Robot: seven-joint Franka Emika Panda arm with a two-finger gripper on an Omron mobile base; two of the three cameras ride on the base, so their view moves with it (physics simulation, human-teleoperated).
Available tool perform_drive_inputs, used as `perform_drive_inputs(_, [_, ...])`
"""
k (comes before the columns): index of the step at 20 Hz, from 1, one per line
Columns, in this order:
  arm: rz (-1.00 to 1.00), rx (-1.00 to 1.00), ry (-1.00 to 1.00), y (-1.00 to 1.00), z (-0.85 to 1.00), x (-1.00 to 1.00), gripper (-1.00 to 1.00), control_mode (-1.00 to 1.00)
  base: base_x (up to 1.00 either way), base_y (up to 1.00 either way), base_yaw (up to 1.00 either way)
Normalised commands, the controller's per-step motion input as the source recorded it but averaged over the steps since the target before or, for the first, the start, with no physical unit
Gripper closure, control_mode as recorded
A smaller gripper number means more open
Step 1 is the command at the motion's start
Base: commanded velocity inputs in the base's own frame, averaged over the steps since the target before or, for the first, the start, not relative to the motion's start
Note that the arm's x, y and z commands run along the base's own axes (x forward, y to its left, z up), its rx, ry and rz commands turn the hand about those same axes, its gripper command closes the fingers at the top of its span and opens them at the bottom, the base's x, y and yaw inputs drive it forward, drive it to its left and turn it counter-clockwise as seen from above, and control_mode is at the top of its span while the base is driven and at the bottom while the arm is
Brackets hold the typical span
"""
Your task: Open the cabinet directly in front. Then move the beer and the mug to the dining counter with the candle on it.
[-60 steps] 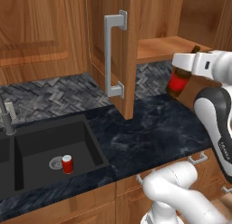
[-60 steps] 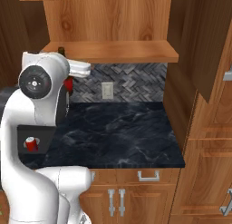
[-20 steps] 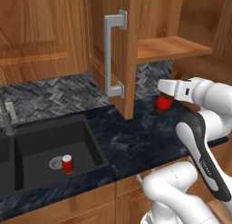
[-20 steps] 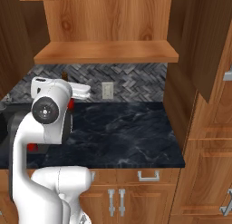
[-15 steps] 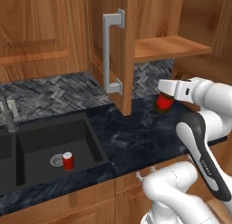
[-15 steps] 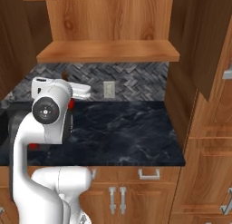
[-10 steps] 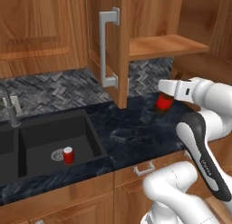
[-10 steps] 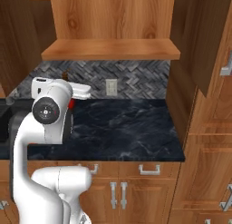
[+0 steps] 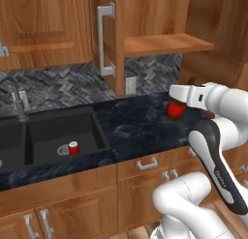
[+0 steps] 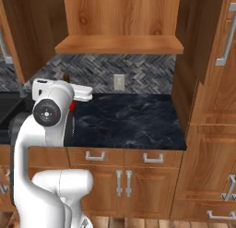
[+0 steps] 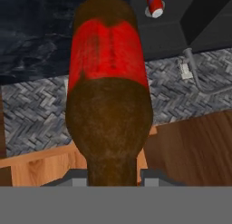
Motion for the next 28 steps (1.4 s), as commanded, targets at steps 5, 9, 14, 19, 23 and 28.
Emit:
perform_drive_inputs(5, [0.0, 0.0, 0.0, 0.0, 0.0, 0.0, 1.0, 1.0, -0.64, -0.05, 0.2])
perform_drive_inputs(9, [0.0, 0.0, 0.0, 0.0, 0.0, 0.0, 1.0, 1.0, -0.47, 0.0, 0.29])
perform_drive_inputs(14, [0.0, 0.0, 0.0, 0.0, 0.0, 0.0, 1.0, 1.0, -0.19, 0.1, 0.4])
perform_drive_inputs(19, [0.0, 0.0, 0.0, 0.0, 0.0, 0.0, 1.0, 1.0, -0.08, 0.19, 0.46])
perform_drive_inputs(23, [0.0, 0.0, 0.0, 0.0, 0.0, 0.0, 1.0, 1.0, -0.06, 0.24, 0.47])
perform_drive_inputs(28, [0.0, 0.0, 0.0, 0.0, 0.0, 0.0, 1.0, 1.0, -0.02, 0.26, 0.48])
